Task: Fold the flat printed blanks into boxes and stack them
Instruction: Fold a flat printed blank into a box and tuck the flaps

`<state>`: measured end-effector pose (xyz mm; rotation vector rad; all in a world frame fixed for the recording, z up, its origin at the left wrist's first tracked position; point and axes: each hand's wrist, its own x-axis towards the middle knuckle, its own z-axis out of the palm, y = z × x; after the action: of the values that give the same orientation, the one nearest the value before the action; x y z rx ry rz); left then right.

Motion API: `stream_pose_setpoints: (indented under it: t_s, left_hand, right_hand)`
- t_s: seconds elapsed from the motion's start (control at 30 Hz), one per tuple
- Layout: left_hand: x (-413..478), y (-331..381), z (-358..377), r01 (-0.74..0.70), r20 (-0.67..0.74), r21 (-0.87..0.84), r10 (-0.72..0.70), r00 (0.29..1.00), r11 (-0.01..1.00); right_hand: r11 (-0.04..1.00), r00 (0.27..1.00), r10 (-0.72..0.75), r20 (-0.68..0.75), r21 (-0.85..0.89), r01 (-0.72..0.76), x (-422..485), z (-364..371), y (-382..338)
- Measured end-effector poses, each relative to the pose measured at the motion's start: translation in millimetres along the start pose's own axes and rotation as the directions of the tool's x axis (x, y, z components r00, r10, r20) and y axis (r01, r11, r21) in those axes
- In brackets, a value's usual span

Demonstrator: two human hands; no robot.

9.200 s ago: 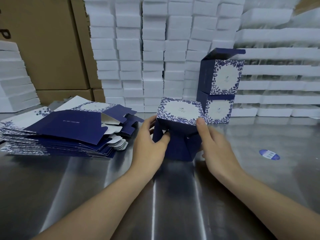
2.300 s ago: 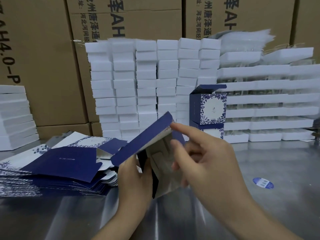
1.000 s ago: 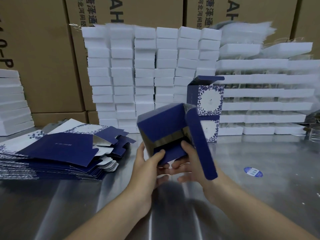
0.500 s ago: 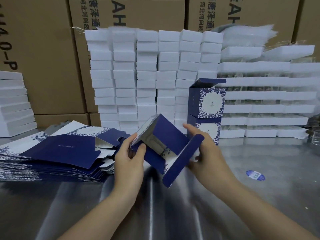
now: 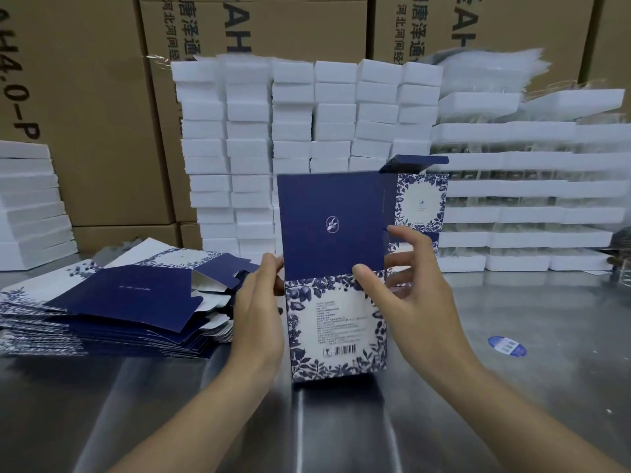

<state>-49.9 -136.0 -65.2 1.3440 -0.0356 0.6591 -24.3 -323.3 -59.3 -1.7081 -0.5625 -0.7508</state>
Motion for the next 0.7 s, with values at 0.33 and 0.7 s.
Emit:
stream_pose_setpoints:
  t_s: [0.33, 0.7]
  left_hand:
    - [-4, -11, 3, -0.066, 0.025, 0.186, 0.062, 0.998, 0.980]
    - [-14, -6, 1, -0.488, 0.221, 0.514, 0.440, 0.870, 0.706]
  right_hand:
    - [0.959, 0.994, -0.036, 0.105, -0.276, 0.064, -7, 4, 14]
    - [0.982, 0.970, -0.103, 0.218, -0.133, 0.135, -3, 2, 13]
